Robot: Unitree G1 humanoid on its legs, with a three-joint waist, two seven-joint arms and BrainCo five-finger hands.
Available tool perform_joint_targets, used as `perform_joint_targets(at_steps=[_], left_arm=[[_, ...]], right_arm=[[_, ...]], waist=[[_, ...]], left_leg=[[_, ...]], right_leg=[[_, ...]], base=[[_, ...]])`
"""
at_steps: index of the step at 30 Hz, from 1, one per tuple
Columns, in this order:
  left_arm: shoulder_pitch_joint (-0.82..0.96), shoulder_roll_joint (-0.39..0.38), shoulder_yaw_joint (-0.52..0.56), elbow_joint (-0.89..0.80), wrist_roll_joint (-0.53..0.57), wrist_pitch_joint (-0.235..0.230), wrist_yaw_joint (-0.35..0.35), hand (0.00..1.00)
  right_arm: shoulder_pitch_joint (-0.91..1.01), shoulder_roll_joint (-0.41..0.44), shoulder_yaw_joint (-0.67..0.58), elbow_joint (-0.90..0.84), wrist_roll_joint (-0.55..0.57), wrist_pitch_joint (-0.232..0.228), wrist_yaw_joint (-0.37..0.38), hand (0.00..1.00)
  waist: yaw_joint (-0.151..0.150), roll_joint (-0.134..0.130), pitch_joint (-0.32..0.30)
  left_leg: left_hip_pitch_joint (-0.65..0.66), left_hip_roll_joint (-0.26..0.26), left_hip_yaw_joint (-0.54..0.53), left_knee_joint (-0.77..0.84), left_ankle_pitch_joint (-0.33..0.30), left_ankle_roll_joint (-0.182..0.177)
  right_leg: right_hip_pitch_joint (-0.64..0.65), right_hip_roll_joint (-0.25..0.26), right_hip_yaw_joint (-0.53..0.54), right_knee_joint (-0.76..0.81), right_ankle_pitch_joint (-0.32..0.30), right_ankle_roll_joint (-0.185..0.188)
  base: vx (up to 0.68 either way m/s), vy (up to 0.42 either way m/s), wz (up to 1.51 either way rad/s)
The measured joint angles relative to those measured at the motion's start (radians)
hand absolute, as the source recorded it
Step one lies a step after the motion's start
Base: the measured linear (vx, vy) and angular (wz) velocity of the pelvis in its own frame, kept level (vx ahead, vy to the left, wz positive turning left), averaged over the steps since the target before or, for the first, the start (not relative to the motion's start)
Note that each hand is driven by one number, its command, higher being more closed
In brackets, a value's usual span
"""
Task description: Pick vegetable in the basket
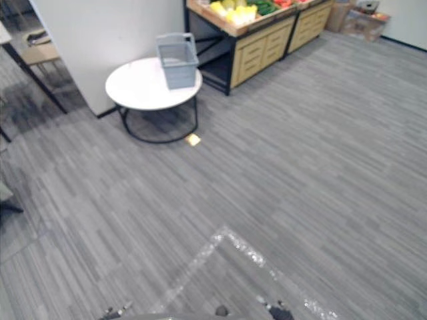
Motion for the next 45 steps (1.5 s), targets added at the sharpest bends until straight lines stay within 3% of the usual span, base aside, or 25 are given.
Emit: perform_joint_targets(at_steps=[2, 5, 8, 10, 12, 15, 17, 18, 19, 20, 21, 23, 25, 27, 28, 31, 33, 36, 38, 40, 41, 42, 43, 44, 45], left_arm=[[-0.01, 0.002, 0.012, -0.009, -0.029, 0.001, 0.002, 0.0], [-0.017, -0.008, 0.012, -0.057, -0.067, 0.003, -0.001, 0.0], [-0.013, -0.026, 0.016, -0.079, -0.067, 0.002, 0.0, 0.0], [-0.012, -0.028, 0.013, -0.079, -0.067, -0.001, -0.001, 0.0], [-0.009, -0.031, 0.007, -0.079, -0.067, -0.001, -0.001, 0.0], [0.014, -0.05, 0.021, -0.079, -0.065, -0.003, 0.001, 0.0], [0.028, -0.052, 0.024, -0.074, -0.062, -0.001, 0.003, 0.0], [0.041, -0.051, 0.039, -0.07, -0.062, 0.0, 0.002, 0.0], [0.042, -0.03, 0.041, -0.057, -0.061, -0.001, 0.0, 0.0], [0.041, -0.023, 0.04, -0.054, -0.059, -0.002, 0.002, 0.0], [0.028, -0.011, 0.037, -0.044, -0.054, -0.003, 0.001, 0.0], [0.02, -0.008, 0.036, -0.038, -0.046, -0.001, 0.001, 0.0], [0.022, -0.002, 0.019, -0.042, -0.044, 0.001, -0.004, 0.0], [0.029, 0.012, -0.038, -0.048, -0.042, 0.004, -0.015, 0.0], [0.027, 0.037, -0.068, -0.049, -0.042, 0.008, -0.027, 0.0], [0.01, 0.042, -0.106, -0.05, -0.02, 0.01, -0.031, 0.0], [-0.012, 0.032, -0.117, -0.055, -0.019, 0.01, -0.03, 0.0], [-0.023, 0.019, -0.114, -0.061, -0.015, 0.01, -0.03, 0.0], [-0.037, 0.011, -0.107, -0.061, -0.015, 0.01, -0.029, 0.0], [-0.058, -0.011, -0.098, -0.077, -0.011, 0.009, -0.027, 0.0], [-0.056, -0.011, -0.096, -0.08, -0.009, 0.008, -0.026, 0.0], [-0.059, -0.022, -0.085, -0.078, -0.002, 0.009, -0.024, 0.0], [-0.059, -0.05, -0.069, -0.076, 0.008, 0.009, -0.024, 0.0], [-0.059, -0.057, -0.063, -0.075, 0.021, 0.008, -0.022, 0.0], [-0.058, -0.072, -0.054, -0.073, 0.024, 0.008, -0.019, 0.0]], right_arm=[[-0.006, 0.0, 0.022, -0.003, -0.022, -0.001, 0.001, 0.0], [-0.004, -0.018, 0.047, -0.017, -0.032, 0.0, -0.001, 0.0], [-0.001, -0.03, 0.047, -0.018, -0.027, 0.004, -0.014, 0.0], [-0.025, -0.035, 0.046, -0.017, -0.026, 0.004, -0.02, 0.0], [-0.045, -0.035, 0.05, -0.022, -0.026, 0.002, -0.02, 0.0], [-0.05, -0.04, 0.069, -0.049, -0.002, 0.0, -0.023, 0.0], [-0.062, -0.038, 0.081, -0.058, 0.013, -0.002, -0.02, 0.0], [-0.07, -0.027, 0.085, -0.058, 0.013, -0.002, -0.02, 0.0], [-0.074, -0.008, 0.087, -0.052, 0.012, -0.001, -0.017, 0.0], [-0.077, -0.002, 0.092, -0.053, 0.011, -0.002, -0.013, 0.0], [-0.085, 0.005, 0.095, -0.054, 0.009, -0.008, 0.002, 0.0], [-0.083, 0.003, 0.091, -0.053, 0.0, -0.009, 0.012, 0.0], [-0.081, 0.004, 0.085, -0.053, -0.032, -0.01, 0.02, 0.0], [-0.061, 0.001, 0.085, -0.056, -0.051, -0.013, 0.022, 0.0], [-0.053, 0.008, 0.08, -0.06, -0.066, -0.02, 0.024, 0.0], [-0.048, -0.02, 0.078, -0.065, -0.075, -0.023, 0.022, 0.0], [-0.035, -0.036, 0.075, -0.059, -0.075, -0.02, 0.02, 0.0], [-0.031, -0.04, 0.07, -0.057, -0.074, -0.021, 0.019, 0.0], [-0.027, -0.035, 0.051, -0.057, -0.074, -0.021, 0.019, 0.0], [-0.026, -0.025, 0.033, -0.058, -0.075, -0.019, 0.014, 0.0], [-0.025, -0.021, 0.033, -0.059, -0.075, -0.019, 0.012, 0.0], [-0.029, -0.019, 0.028, -0.059, -0.075, -0.018, 0.011, 0.0], [-0.032, -0.022, 0.016, -0.062, -0.076, -0.019, 0.01, 0.0], [-0.035, -0.025, 0.003, -0.062, -0.076, -0.02, 0.01, 0.0], [-0.04, -0.033, -0.006, -0.059, -0.077, -0.019, 0.01, 0.0]], waist=[[0.0, -0.012, 0.023], [0.011, 0.011, 0.072], [0.025, 0.024, 0.091], [0.032, 0.024, 0.092], [0.044, 0.028, 0.094], [0.056, 0.052, 0.095], [0.064, 0.064, 0.092], [0.074, 0.048, 0.083], [0.087, 0.004, 0.067], [0.086, -0.01, 0.06], [0.081, -0.027, 0.045], [0.079, -0.029, 0.044], [0.077, -0.028, 0.043], [0.058, -0.017, 0.043], [0.042, -0.031, 0.048], [0.019, -0.019, 0.057], [0.013, -0.001, 0.062], [-0.009, 0.02, 0.071], [-0.009, 0.025, 0.076], [-0.016, 0.018, 0.086], [-0.019, 0.009, 0.088], [-0.026, 0.005, 0.099], [-0.03, 0.031, 0.102], [-0.03, 0.043, 0.105], [-0.026, 0.064, 0.1]], left_leg=[[-0.065, 0.016, -0.001, 0.159, -0.033, -0.011], [-0.232, 0.092, -0.021, 0.553, -0.044, 0.024], [-0.337, 0.067, -0.112, 0.714, -0.058, 0.024], [-0.397, 0.021, -0.12, 0.632, -0.086, 0.028], [-0.425, 0.012, -0.095, 0.46, -0.059, 0.047], [-0.428, 0.031, -0.069, 0.095, 0.088, 0.028], [-0.438, 0.049, -0.101, 0.04, 0.12, 0.038], [-0.436, 0.032, -0.11, 0.071, 0.219, 0.059], [-0.435, -0.009, -0.086, 0.109, 0.199, 0.092], [-0.44, -0.02, -0.071, 0.116, 0.177, 0.094], [-0.44, -0.048, -0.049, 0.146, 0.154, 0.13], [-0.395, -0.067, -0.021, 0.156, 0.12, 0.174], [-0.315, -0.078, -0.01, 0.133, 0.1, 0.192], [-0.192, -0.081, -0.023, 0.082, 0.015, 0.178], [-0.126, -0.102, -0.031, 0.071, -0.015, 0.186], [-0.006, -0.108, -0.058, 0.039, -0.055, 0.19], [0.062, -0.091, -0.079, 0.024, -0.097, 0.183], [0.126, -0.048, -0.103, 0.025, -0.151, 0.152], [0.159, -0.022, -0.111, 0.014, -0.173, 0.125], [0.206, 0.006, -0.147, -0.01, -0.187, 0.104], [0.221, 0.007, -0.156, -0.012, -0.189, 0.101], [0.251, 0.027, -0.176, -0.005, -0.19, 0.099], [0.256, 0.061, -0.188, 0.034, -0.175, 0.078], [0.256, 0.081, -0.194, 0.063, -0.162, 0.062], [0.242, 0.116, -0.213, 0.134, -0.124, 0.029]], right_leg=[[-0.003, -0.007, 0.0, 0.028, -0.024, -0.034], [0.002, 0.009, -0.012, 0.083, -0.086, -0.073], [0.023, 0.0, -0.022, 0.125, -0.126, -0.079], [0.026, -0.033, -0.024, 0.13, -0.141, -0.068], [0.036, -0.052, -0.019, 0.122, -0.155, -0.054], [0.085, -0.045, -0.012, 0.085, -0.189, -0.014], [0.112, -0.041, 0.02, 0.09, -0.227, 0.018], [0.12, -0.074, 0.047, 0.108, -0.261, 0.027], [0.117, -0.127, 0.079, 0.135, -0.274, 0.033], [0.101, -0.143, 0.095, 0.153, -0.272, 0.036], [0.051, -0.178, 0.141, 0.235, -0.239, 0.051], [0.013, -0.189, 0.194, 0.378, -0.184, 0.05], [-0.048, -0.186, 0.222, 0.561, -0.065, 0.059], [-0.121, -0.188, 0.19, 0.809, 0.138, 0.123], [-0.207, -0.219, 0.157, 1.02, 0.123, 0.107], [-0.3, -0.236, 0.027, 1.151, -0.016, 0.06], [-0.363, -0.233, -0.094, 1.072, -0.115, 0.014], [-0.439, -0.198, -0.195, 0.749, -0.122, 0.007], [-0.458, -0.168, -0.198, 0.473, -0.077, 0.025], [-0.454, -0.158, -0.151, 0.171, 0.049, 0.05], [-0.452, -0.159, -0.128, 0.141, 0.053, 0.058], [-0.451, -0.153, -0.112, 0.19, 0.15, 0.049], [-0.459, -0.131, -0.122, 0.264, 0.162, 0.034], [-0.459, -0.117, -0.128, 0.298, 0.146, 0.009], [-0.453, -0.082, -0.135, 0.343, 0.096, -0.054]], base=[[-0.03, -0.087, -0.01], [-0.06, -0.104, 0.11], [0.07, 0.002, 0.19], [0.1, 0.06, 0.11], [0.23, 0.106, -0.07], [0.3, 0.148, -0.12], [0.48, 0.279, -0.47], [0.53, 0.291, -0.68], [0.55, 0.258, -0.6], [0.55, 0.231, -0.43], [0.55, 0.231, -0.19], [0.57, 0.259, -0.2], [0.51, 0.237, -0.27], [0.42, 0.184, -0.11], [0.41, 0.126, 0.03], [0.38, 0.061, 0.2], [0.35, -0.021, 0.34], [0.42, -0.1, 0.26], [0.52, -0.182, 0.26], [0.59, -0.26, 0.54], [0.61, -0.294, 0.47], [0.62, -0.321, 0.35], [0.63, -0.341, 0.25], [0.73, -0.437, -0.01], [0.72, -0.428, -0.27]])
